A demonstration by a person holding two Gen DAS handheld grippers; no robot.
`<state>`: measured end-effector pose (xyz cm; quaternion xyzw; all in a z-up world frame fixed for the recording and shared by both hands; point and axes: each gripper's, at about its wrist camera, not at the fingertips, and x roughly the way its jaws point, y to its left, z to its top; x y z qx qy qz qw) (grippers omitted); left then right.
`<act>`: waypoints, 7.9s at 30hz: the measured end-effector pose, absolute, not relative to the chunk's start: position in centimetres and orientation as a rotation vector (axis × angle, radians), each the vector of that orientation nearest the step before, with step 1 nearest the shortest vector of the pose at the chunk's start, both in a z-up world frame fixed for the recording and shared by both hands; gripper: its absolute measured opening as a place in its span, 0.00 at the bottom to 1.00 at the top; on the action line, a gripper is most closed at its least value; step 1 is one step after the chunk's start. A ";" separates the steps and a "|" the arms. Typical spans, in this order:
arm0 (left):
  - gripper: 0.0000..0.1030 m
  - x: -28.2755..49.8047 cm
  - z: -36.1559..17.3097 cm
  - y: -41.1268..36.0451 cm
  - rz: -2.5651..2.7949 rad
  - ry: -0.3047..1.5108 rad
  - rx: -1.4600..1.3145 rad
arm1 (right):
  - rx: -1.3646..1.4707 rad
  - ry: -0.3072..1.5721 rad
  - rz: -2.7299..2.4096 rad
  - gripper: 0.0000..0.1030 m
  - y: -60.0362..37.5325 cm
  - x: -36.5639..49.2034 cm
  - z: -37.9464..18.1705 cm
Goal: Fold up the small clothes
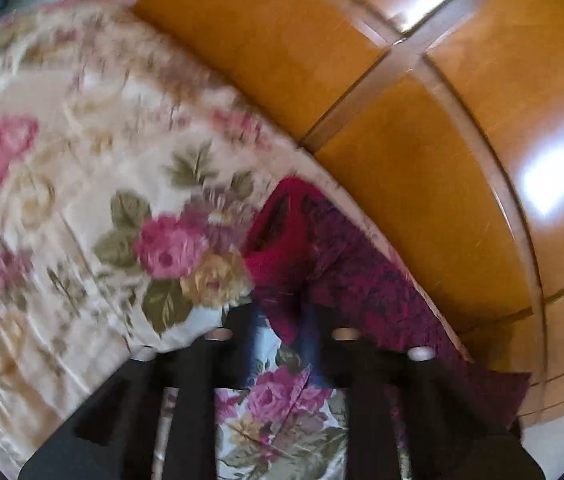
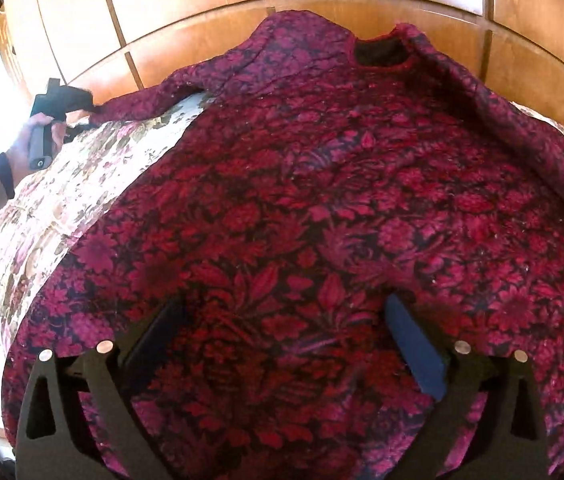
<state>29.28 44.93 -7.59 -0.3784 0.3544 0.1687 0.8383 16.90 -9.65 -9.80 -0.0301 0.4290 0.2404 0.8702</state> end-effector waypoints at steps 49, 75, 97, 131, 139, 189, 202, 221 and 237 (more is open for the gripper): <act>0.72 16.3 -6.6 2.6 -0.264 0.898 -0.136 | 0.275 0.766 -0.326 0.15 -41.8 18.8 -6.4; 0.82 17.0 -9.7 3.0 -0.288 0.931 -0.137 | 0.044 0.700 -0.665 0.03 -55.8 29.9 5.5; 0.84 8.6 -7.6 14.2 -0.236 0.959 -0.475 | 0.272 1.057 0.351 0.85 -35.5 16.9 -9.7; 0.70 4.0 -5.0 12.5 -0.308 0.841 -0.368 | 0.452 0.964 0.297 0.60 -38.3 10.2 -8.8; 0.72 13.0 -4.7 7.9 -0.290 0.812 -0.326 | 0.832 0.877 0.136 0.57 -45.8 20.1 -12.0; 0.90 18.3 -10.2 4.2 -0.373 0.832 -0.249 | 0.239 0.703 0.094 0.08 -32.7 38.5 0.3; 0.93 19.5 -7.8 7.2 -0.403 0.870 -0.438 | -0.096 0.826 0.436 0.41 -11.6 36.3 -5.6; 0.34 34.4 -7.9 9.8 -0.303 0.956 -0.663 | 0.344 0.821 0.278 0.75 -33.2 27.7 -5.5; 0.10 33.8 -4.9 11.5 -0.147 0.856 -0.479 | 0.236 0.908 0.196 0.53 -27.9 36.5 -10.0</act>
